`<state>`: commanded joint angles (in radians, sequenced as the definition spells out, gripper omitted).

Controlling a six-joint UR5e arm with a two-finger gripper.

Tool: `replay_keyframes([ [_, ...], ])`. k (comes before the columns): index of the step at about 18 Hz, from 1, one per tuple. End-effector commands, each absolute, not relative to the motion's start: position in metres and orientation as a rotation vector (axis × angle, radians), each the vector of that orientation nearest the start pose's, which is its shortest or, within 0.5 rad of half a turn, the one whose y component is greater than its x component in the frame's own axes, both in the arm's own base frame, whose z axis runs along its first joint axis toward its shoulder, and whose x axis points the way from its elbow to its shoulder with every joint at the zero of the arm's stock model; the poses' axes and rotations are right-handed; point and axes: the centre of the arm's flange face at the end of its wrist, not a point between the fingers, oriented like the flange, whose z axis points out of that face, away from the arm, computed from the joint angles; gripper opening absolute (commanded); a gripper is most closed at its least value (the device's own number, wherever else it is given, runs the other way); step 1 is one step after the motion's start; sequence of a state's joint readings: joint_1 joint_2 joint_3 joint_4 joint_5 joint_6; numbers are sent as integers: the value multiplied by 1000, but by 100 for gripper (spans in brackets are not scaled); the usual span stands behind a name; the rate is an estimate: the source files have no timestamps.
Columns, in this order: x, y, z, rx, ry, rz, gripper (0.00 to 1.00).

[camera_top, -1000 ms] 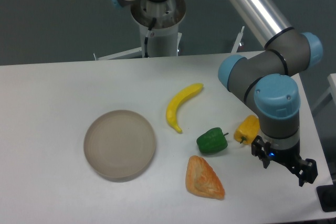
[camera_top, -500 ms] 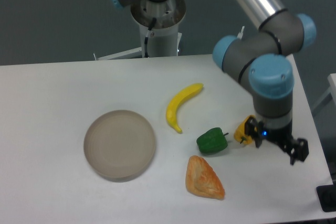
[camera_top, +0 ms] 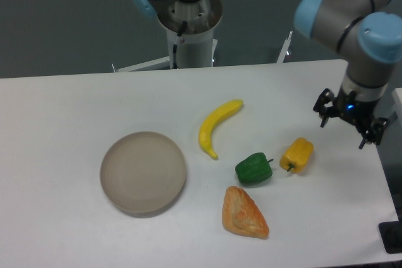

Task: Pick up the yellow pepper from the table
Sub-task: 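Raise the gripper up and away from the yellow pepper, then move the open gripper over the yellow pepper and lower it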

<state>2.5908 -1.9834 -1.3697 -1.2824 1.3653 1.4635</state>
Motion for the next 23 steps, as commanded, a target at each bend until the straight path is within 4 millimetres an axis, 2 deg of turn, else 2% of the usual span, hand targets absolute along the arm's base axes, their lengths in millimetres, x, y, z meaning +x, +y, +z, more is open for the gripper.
replay_keyframes([
  [2, -476, 473, 361, -2851, 648, -33, 100],
  [6, -468, 472, 342, -2866, 553, -94, 100],
  [11, -464, 478, 320, -2848, 513, -16, 100],
  [13, -456, 473, 307, -2849, 519, -23, 100],
  [16, -454, 472, 302, -2845, 527, -8, 100],
  [20, -440, 469, 277, -2834, 562, 29, 100],
  [23, -434, 473, 275, -2828, 610, 29, 100],
])
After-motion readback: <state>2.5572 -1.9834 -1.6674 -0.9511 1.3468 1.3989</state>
